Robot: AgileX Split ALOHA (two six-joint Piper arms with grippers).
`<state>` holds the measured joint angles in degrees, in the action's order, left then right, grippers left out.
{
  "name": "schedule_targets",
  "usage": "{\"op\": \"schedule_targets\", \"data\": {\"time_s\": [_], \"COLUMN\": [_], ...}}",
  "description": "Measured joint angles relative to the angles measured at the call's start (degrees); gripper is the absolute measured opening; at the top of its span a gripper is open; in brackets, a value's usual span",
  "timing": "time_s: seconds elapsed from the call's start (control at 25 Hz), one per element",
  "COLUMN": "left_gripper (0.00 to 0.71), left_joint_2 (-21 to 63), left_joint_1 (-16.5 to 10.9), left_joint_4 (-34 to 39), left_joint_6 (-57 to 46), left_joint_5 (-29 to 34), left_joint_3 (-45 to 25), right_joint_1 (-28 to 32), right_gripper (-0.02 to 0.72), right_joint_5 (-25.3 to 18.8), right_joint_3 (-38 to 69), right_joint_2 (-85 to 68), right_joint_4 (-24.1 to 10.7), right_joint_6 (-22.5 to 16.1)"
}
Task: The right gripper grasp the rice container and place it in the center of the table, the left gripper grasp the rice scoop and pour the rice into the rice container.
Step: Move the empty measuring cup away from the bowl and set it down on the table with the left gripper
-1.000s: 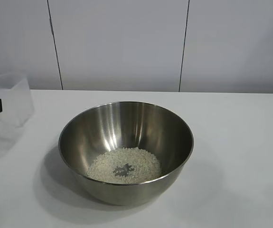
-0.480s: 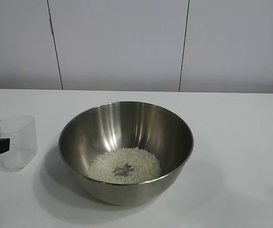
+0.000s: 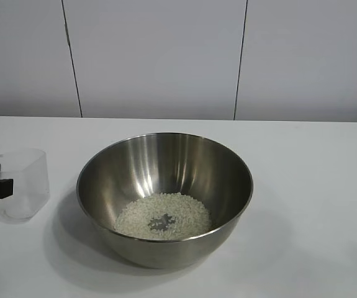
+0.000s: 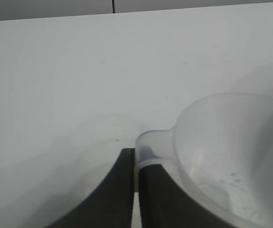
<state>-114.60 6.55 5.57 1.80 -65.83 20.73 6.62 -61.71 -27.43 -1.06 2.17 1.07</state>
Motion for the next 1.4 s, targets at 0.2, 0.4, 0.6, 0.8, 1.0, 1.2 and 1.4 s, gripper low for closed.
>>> {"op": "schedule_targets", "data": {"time_s": [0.2,0.4,0.6,0.8,1.0,1.2,1.4], "left_gripper": [0.012,0.012,0.012,0.012,0.012,0.012,0.012], "left_joint_2": [0.0,0.0,0.0,0.0,0.0,0.0,0.0], "left_joint_1": [0.0,0.0,0.0,0.0,0.0,0.0,0.0], "left_joint_4": [5.0,6.7,11.0,11.6,11.6,11.5,11.4], "left_joint_6": [-0.6,-1.1,-1.2,-1.1,-0.3,-0.1,-0.1], "left_joint_5": [0.0,0.0,0.0,0.0,0.0,0.0,0.0], "left_joint_3": [0.0,0.0,0.0,0.0,0.0,0.0,0.0], "right_joint_1": [0.0,0.0,0.0,0.0,0.0,0.0,0.0], "right_gripper": [0.65,0.65,0.65,0.65,0.65,0.65,0.65], "right_joint_5": [0.0,0.0,0.1,0.1,0.1,0.1,0.1], "right_joint_3": [0.0,0.0,0.0,0.0,0.0,0.0,0.0], "right_joint_2": [0.0,0.0,0.0,0.0,0.0,0.0,0.0], "right_joint_4": [0.0,0.0,0.0,0.0,0.0,0.0,0.0], "right_joint_6": [0.0,0.0,0.0,0.0,0.0,0.0,0.0]}}
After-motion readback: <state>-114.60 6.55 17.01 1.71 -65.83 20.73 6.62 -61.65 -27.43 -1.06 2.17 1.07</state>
